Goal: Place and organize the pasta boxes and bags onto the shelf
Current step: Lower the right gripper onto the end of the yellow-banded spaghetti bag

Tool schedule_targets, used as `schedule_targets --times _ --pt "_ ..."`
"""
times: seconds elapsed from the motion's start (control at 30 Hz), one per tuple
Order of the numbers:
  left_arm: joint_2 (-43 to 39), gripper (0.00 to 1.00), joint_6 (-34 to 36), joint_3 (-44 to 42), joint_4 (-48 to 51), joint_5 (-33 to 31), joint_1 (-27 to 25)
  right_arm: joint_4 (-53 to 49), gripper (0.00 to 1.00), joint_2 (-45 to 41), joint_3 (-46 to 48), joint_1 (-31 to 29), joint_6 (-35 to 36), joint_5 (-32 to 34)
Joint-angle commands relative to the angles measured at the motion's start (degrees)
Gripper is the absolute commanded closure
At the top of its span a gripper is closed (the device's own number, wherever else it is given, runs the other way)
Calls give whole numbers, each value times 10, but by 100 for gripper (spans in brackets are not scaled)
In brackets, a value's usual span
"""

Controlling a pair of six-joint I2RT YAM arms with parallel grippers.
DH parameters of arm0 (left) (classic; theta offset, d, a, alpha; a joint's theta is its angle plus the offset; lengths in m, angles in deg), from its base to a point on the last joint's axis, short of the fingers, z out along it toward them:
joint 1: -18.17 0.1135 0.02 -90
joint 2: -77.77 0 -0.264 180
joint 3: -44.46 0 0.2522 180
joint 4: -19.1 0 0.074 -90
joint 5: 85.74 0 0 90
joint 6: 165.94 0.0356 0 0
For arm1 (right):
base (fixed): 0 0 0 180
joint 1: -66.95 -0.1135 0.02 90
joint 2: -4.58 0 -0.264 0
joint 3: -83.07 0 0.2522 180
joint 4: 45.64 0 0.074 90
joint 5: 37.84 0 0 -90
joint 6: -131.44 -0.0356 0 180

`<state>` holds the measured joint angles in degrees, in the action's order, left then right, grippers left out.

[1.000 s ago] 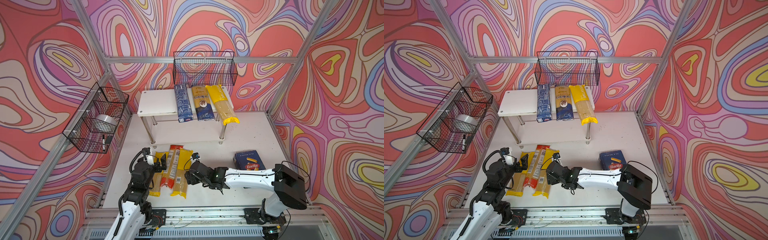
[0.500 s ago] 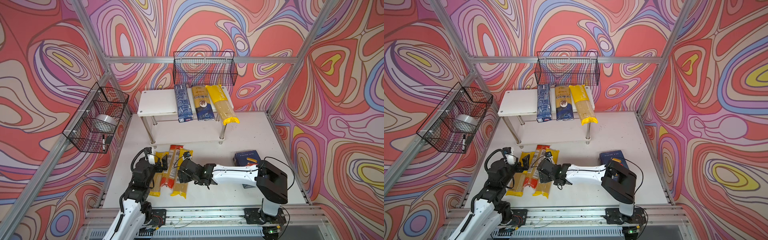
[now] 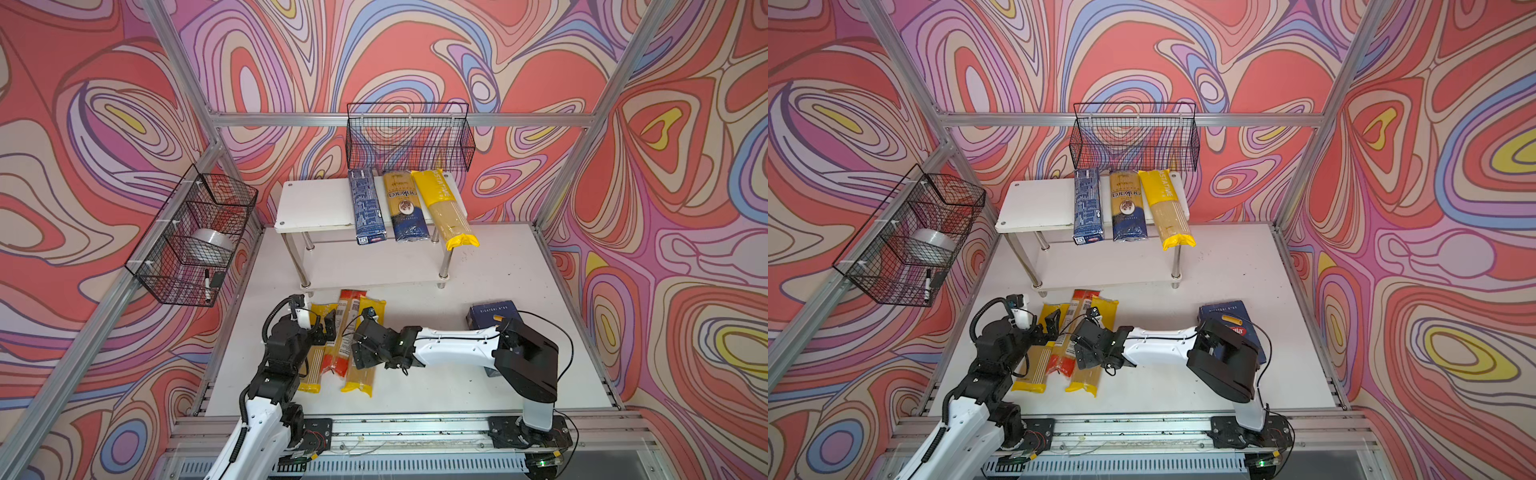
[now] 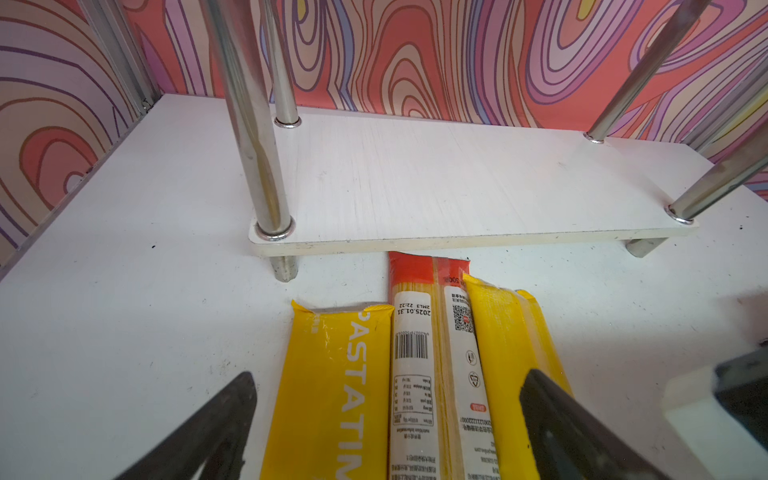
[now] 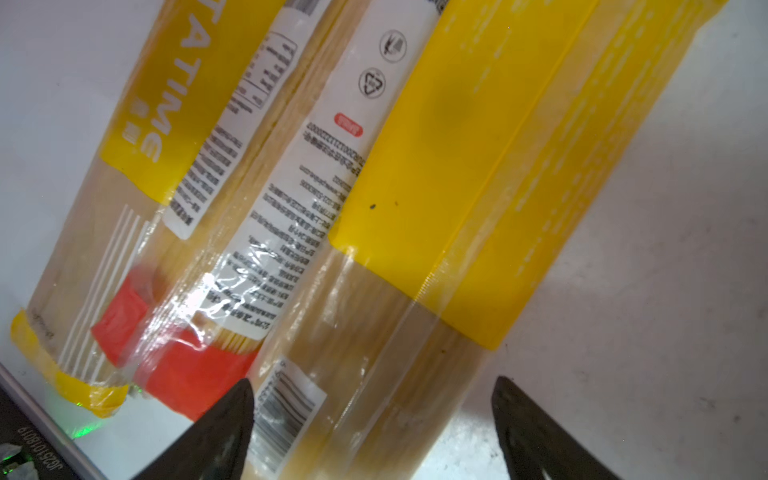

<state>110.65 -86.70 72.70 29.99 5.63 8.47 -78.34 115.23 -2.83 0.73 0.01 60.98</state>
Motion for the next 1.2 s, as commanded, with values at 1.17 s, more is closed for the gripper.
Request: schedule_targets --times 1.17 --pt "45 0 -116 -30 -52 82 4 -124 6 60 -60 15 1 -1"
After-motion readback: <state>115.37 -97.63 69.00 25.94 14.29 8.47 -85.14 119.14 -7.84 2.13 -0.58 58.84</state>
